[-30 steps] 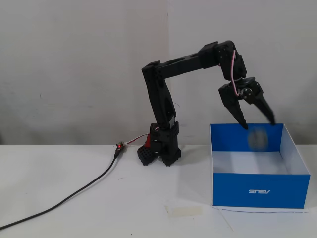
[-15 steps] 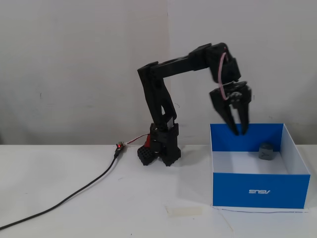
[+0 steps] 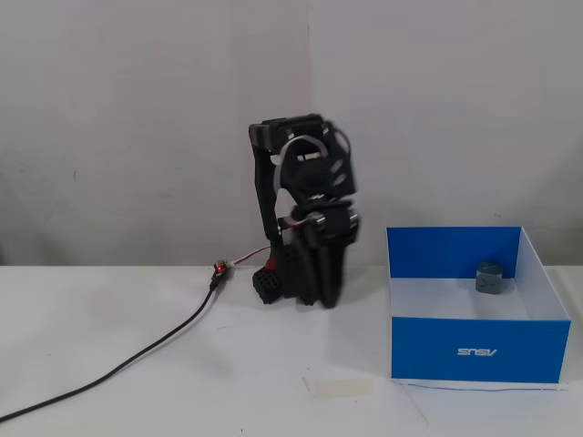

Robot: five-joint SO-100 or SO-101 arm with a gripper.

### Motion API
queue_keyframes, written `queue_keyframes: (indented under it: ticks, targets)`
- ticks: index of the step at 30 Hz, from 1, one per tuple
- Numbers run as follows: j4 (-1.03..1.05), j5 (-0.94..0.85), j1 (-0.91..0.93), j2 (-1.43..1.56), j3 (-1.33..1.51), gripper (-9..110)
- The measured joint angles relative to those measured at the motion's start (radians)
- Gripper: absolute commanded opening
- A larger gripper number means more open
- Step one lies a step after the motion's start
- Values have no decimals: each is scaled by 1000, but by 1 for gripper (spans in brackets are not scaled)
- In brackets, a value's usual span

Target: Pick the gray block and keep it in the box.

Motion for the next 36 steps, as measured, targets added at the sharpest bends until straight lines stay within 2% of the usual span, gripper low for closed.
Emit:
queue_keyframes:
  ticks: [6,13,20,25,30,36]
  targets:
    - [-107,11,215,44,172,0]
    - [-242,84,333,153,426,0]
    - [-351,130,327,301,655,0]
    - [-368,133,331,541,830,0]
    - [-295,153,291,824,950,0]
    - [-233,164,284,1005,1028,0]
